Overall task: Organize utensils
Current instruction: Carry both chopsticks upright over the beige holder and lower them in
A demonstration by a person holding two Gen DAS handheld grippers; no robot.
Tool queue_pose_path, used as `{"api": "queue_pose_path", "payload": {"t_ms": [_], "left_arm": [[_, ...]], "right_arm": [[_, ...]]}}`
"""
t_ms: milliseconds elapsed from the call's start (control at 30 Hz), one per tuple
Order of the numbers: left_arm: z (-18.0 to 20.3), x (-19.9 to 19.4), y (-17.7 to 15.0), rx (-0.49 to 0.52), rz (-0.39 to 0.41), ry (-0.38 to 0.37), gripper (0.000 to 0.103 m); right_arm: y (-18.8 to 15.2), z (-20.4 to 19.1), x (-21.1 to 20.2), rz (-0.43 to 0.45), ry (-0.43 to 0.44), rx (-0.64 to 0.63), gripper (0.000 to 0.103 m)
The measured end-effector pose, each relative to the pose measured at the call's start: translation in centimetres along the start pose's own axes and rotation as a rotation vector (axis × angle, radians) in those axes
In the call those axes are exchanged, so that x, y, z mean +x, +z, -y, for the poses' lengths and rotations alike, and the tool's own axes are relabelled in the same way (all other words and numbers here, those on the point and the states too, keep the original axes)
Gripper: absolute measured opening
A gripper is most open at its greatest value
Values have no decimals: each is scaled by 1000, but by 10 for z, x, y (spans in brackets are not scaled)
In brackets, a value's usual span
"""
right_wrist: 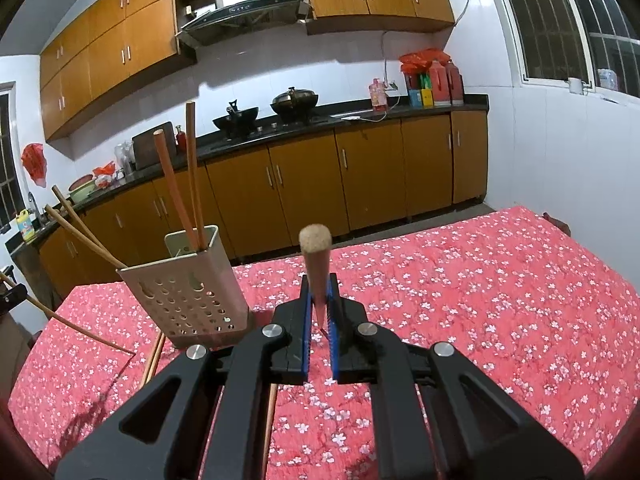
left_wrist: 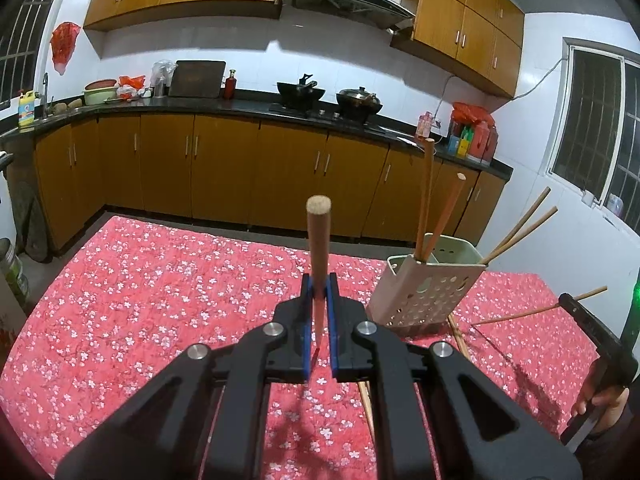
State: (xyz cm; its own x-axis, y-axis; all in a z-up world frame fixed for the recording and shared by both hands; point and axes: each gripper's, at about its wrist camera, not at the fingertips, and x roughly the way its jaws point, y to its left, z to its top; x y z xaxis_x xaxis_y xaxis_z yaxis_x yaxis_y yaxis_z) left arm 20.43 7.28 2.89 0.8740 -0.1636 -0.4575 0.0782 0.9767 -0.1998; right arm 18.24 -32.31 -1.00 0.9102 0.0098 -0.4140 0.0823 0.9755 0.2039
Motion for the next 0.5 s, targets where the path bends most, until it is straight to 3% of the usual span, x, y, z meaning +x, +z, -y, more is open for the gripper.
{"api": "queue_pose_path", "payload": {"t_ms": [167,267,500], "left_arm": [[-2,-2,0,-14,12,-16,8],[-3,-8,3,-37,29,-59,8],[5,-32,17,-85,75,-240,8]], "right_arm": [[3,-1,-3,16,15,1,8],[14,-1,-11,25,95,29,8],[41,-8,-33,49,308,71,7]]}}
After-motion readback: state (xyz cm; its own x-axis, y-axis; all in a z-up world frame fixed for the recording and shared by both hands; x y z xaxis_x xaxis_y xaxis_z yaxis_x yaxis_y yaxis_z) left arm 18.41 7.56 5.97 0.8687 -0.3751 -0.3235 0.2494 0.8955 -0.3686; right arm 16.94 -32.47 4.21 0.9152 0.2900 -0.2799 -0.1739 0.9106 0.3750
